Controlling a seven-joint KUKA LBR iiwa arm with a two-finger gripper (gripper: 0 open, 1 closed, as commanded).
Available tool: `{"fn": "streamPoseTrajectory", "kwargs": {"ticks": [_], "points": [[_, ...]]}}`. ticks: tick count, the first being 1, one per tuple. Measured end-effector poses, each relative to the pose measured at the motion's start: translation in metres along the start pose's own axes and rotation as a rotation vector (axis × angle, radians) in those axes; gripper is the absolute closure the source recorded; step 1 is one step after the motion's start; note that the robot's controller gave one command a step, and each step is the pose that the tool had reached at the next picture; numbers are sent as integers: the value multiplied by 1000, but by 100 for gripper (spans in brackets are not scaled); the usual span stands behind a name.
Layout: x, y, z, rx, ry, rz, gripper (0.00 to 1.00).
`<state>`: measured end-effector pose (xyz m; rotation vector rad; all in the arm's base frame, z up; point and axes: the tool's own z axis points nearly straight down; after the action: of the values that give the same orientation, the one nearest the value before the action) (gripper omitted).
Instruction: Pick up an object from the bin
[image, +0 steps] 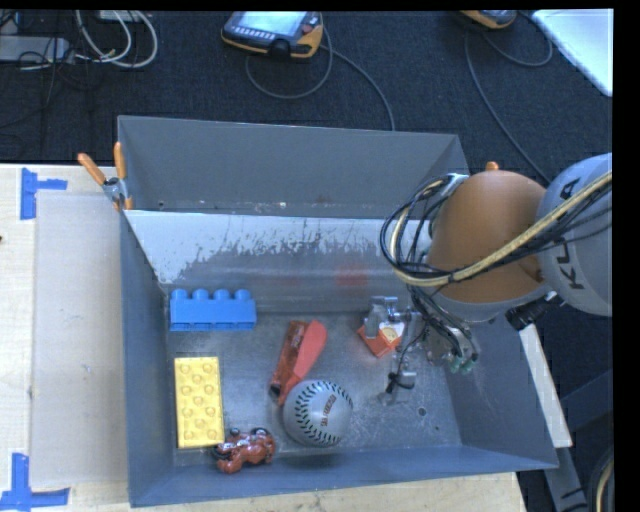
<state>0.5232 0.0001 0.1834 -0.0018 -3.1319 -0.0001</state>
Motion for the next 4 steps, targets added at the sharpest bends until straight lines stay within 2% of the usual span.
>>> {"fn": "streamPoseTrajectory", "kwargs": {"ticks": [1,2,3,4], "points": [[-2,0,-4,0,-7,0,0],[-5,10,6,2,-9,-32,0],[7,41,42,0,-6,-63,0],[-33,48,50,2,-3,-57,0]]}}
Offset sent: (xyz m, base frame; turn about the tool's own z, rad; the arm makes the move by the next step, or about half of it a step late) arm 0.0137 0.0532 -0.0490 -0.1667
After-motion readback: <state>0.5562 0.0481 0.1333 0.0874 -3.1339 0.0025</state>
